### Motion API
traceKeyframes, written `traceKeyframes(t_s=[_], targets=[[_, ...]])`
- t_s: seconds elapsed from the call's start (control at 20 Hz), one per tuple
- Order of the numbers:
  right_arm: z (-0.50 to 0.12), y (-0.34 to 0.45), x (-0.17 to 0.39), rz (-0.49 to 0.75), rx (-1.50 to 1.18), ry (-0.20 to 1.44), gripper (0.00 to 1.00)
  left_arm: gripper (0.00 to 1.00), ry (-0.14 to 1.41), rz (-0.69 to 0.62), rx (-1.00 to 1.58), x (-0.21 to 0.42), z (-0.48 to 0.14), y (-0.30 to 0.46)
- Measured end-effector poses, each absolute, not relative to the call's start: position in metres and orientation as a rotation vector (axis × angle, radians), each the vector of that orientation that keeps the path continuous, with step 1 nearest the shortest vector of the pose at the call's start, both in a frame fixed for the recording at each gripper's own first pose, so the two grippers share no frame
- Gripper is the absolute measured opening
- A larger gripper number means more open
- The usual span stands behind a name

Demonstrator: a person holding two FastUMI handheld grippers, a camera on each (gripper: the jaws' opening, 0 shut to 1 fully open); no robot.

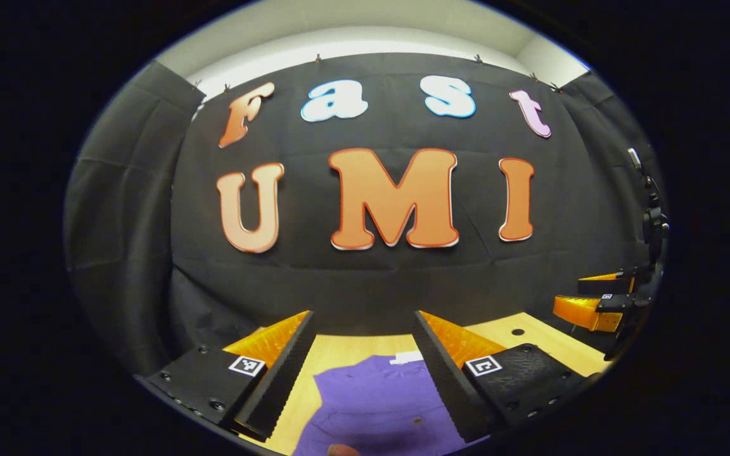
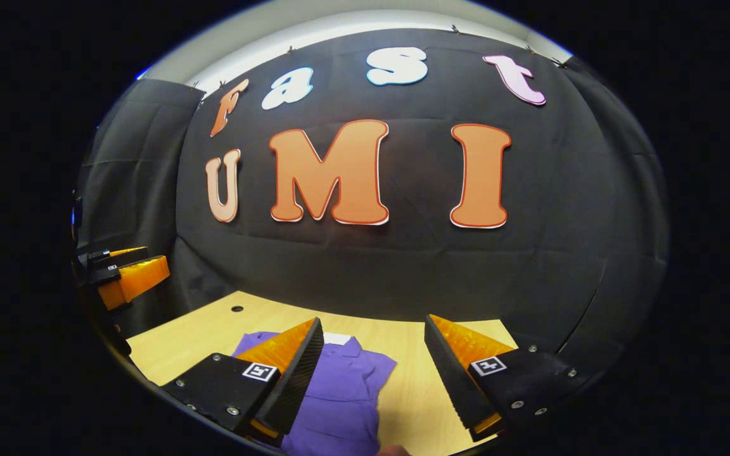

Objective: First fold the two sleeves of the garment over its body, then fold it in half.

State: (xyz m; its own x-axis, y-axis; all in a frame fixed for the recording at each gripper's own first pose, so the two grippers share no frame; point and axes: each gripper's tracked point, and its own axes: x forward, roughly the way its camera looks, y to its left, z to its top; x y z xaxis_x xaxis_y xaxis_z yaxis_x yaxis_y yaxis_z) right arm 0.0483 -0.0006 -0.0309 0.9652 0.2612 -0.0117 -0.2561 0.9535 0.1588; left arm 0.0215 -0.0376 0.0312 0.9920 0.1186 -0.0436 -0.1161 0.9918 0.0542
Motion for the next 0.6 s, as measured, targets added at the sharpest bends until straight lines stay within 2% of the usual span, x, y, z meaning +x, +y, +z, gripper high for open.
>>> traceKeyframes(t_s=[0.25,0.6], targets=[[-0.029,0.005,0.045,0.255,0.141,0.003,0.95,0.98,0.005,0.145,0.107,0.015,0.037,-0.035],[-0.115,0.005,0.02,0.256,0.079,0.258,0.95,0.96,0.224,0.118,0.147,0.001,-0.036,-0.024]])
